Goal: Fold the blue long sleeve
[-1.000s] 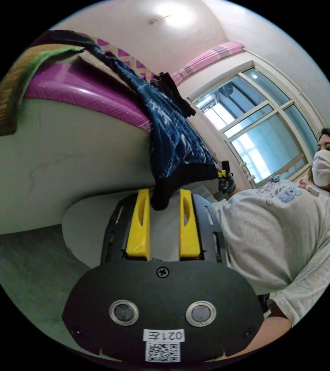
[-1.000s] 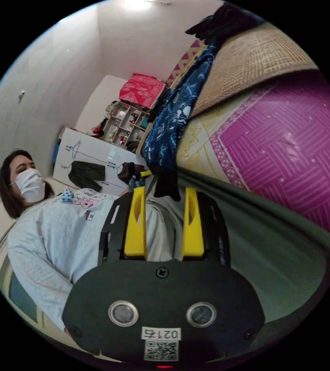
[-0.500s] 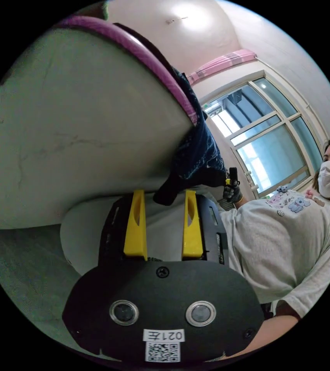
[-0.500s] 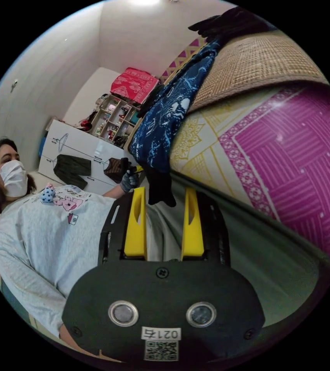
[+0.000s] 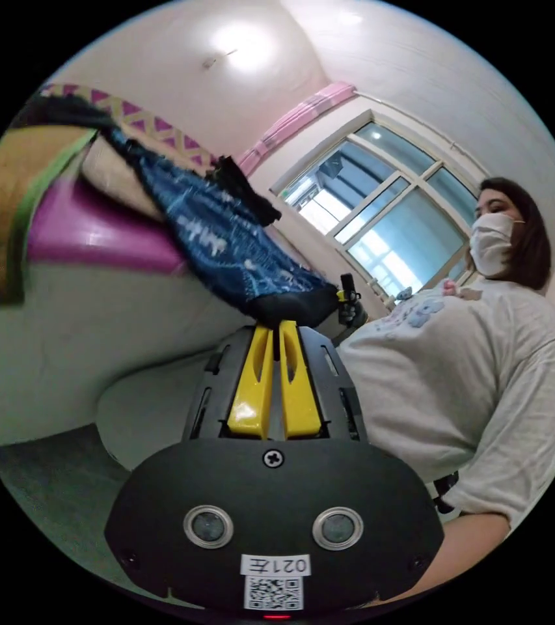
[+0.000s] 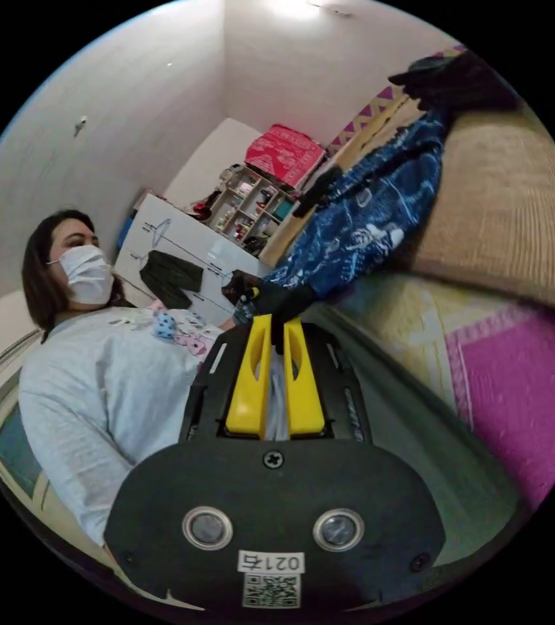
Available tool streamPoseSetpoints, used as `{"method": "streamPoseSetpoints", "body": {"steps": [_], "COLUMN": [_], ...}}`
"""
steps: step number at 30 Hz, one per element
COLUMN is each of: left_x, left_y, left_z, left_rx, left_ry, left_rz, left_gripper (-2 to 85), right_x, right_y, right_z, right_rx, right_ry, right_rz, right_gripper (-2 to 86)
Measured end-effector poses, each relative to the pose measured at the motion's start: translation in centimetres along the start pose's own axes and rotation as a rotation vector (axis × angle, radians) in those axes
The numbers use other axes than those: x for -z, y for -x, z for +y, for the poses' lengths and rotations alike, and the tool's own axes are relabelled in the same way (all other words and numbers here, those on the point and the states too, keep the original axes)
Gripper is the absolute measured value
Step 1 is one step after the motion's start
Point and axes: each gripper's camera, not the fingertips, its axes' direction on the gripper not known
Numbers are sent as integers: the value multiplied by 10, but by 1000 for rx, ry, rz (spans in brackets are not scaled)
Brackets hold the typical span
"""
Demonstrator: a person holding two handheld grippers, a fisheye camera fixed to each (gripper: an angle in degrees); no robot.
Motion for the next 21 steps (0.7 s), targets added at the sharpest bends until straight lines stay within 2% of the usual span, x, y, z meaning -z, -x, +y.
{"method": "streamPoseSetpoints", "body": {"steps": [5, 12, 16, 19, 21], "left_x": [9, -45, -96, -119, -120], "left_y": [-10, 106, 202, 255, 266], "left_z": [-108, -280, -340, -335, -320], "left_rx": [7, 208, 348, 463, 488], "left_ry": [-35, -9, -46, -92, -143], "left_rz": [-86, -141, -174, -263, -286], "left_gripper": [-9, -9, -1, 36, 51], "right_x": [18, 14, -3, -24, -29], "right_y": [-8, -120, -202, -248, -255], "right_z": [-138, -333, -420, -439, -434], "right_rx": [-8, -129, -235, -375, -383], "right_ry": [-20, -116, -202, -169, -150], "right_rz": [-103, -160, -36, 192, 291], "right_gripper": [12, 18, 40, 94, 111]}}
